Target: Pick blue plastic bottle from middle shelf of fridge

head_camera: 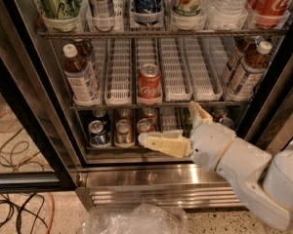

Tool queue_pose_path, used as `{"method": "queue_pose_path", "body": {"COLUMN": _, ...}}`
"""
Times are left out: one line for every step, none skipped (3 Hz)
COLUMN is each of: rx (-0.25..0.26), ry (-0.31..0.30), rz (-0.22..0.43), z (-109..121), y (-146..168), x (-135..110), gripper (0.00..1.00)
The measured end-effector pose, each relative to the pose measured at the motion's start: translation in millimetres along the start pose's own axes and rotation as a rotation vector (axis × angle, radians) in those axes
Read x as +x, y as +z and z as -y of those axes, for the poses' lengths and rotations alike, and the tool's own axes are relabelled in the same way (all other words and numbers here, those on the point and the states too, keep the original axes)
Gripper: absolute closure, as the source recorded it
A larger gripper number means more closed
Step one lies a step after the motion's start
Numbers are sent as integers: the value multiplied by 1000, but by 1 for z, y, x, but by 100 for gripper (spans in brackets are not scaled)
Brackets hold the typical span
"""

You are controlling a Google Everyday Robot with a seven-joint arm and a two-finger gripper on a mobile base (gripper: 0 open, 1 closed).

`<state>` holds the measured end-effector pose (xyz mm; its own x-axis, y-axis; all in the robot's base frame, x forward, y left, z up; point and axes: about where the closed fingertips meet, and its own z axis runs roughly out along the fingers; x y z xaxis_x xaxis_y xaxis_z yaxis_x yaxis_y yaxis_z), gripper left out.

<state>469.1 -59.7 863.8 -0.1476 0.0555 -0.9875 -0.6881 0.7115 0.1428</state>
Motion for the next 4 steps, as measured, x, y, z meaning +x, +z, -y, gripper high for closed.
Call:
{"method": "queue_pose_path", "body": {"rx": 31, "ry": -192, "rz": 19, "z": -12, "y": 8, "x": 24, "gripper": 0}}
{"method": "queue_pose_path", "body": {"rx": 48, "ry": -313, "rz": 67, "z": -15, "y": 20, "x": 12, "gripper": 0}}
{"method": "queue_pose_path", "body": {"rx": 48, "ry": -313, "rz": 67, "z": -15, "y": 20, "x": 12, "gripper": 0}}
{"method": "queue_pose_path", "body": {"rx": -13, "ry": -315, "rz": 86, "z": -27, "y": 34, "x": 10, "gripper": 0}}
